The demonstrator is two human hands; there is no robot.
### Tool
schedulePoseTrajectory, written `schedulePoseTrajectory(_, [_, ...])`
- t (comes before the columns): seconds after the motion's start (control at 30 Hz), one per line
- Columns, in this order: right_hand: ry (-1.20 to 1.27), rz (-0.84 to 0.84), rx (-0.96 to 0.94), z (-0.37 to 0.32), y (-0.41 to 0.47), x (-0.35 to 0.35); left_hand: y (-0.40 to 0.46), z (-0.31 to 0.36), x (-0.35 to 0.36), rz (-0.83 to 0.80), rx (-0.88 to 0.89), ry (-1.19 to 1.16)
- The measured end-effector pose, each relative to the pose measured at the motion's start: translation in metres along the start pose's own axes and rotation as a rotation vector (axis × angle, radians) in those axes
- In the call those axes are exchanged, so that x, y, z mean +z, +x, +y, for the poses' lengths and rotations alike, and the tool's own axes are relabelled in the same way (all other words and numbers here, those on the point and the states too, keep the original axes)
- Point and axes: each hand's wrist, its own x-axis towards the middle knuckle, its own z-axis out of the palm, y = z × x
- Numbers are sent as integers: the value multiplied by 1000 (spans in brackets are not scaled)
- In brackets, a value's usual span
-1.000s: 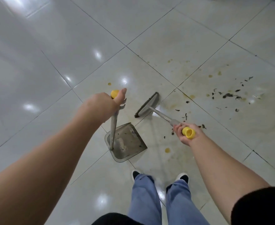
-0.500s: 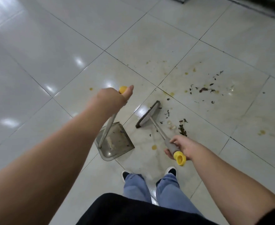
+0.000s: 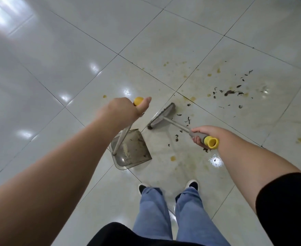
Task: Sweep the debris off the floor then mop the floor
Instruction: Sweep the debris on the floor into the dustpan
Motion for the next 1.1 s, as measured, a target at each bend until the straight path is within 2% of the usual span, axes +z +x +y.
schedulePoseTrajectory(0.07, [-7, 35, -1, 9, 1, -10, 1, 3, 1, 25, 6, 2])
schedulePoseTrajectory(0.2, [185, 20, 83, 52, -8, -41, 6, 15, -5, 33, 43, 15])
schedulePoseTrajectory(0.37, [195, 132, 113, 112, -29, -79, 12, 21, -10, 10, 37, 2])
schedulePoseTrajectory(0.47, [81, 205, 34, 121, -47, -83, 12, 21, -10, 9, 39, 26])
schedulePoseTrajectory(0.63, [-270, 262, -58, 111, -77, -71, 13, 19, -13, 0, 36, 26])
schedulePoseTrajectory(0.83, [-648, 238, 10, 69, -63, -35, 10, 24, -13, 4, 5, -1])
schedulePoseTrajectory(0.97, [-731, 226, 72, 41, -49, -27, 3, 31, -5, 13, 17, 11])
schedulePoseTrajectory(1.1, [-732, 307, 86, 28, -59, -57, 1, 41, 1, 8, 73, 82])
